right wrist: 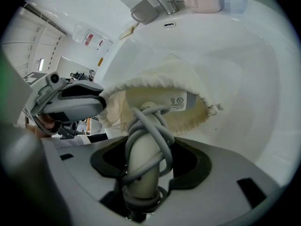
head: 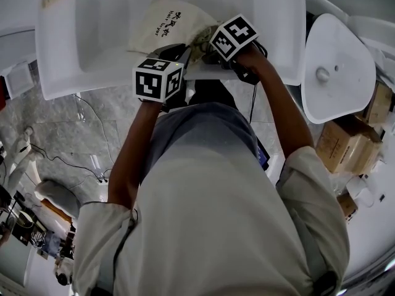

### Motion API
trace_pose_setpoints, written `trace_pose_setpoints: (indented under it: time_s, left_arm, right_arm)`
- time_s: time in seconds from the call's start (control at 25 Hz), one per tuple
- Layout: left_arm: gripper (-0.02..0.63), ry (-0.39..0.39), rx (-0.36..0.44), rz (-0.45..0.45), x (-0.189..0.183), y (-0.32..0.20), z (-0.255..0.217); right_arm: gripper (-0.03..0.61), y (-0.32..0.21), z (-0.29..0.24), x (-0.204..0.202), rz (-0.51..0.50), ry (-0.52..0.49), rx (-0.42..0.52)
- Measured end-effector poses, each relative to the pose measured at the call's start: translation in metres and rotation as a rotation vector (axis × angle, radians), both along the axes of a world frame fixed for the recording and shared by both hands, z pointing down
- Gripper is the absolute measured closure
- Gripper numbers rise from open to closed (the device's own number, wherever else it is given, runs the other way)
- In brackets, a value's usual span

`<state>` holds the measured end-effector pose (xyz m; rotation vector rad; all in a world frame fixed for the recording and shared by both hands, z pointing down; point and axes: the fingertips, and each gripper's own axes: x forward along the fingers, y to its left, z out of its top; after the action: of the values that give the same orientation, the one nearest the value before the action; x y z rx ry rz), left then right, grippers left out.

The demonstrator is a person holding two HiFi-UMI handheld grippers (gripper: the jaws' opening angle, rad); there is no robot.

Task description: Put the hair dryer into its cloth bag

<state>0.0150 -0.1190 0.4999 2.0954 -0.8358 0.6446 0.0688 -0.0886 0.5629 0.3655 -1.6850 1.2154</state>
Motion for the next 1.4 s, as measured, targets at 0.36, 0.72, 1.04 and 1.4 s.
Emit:
trace_pose_setpoints:
  time_s: [0.36,0.72,1.04,1.4]
  left_arm:
    - [0.569,0.015,-0.005,-0.002,0.0,0.001,-0.001]
    - [0.569,0.029,-0.012,-0.006,0.0,0.001,-0.003]
    - [0.569,0.047,-0.017,-0.025,0.001,0.0,-0.005]
    - [0.569,0.066,-0.029,-0.031,0.004,-0.003,-0.007]
  right_arm:
    - [0.327,-0.013,0.005,-0.007,0.002,0.004,0.022]
    - [0.327,-0.023,0.011,-0.015,0.022,-0.002,0.042]
    - [0.326,-0.03,0.013,-0.019,0.015,-0.013,0.086]
    - [0.325,-0.036,0.019,-0.027,0.031,-0.039,0.141]
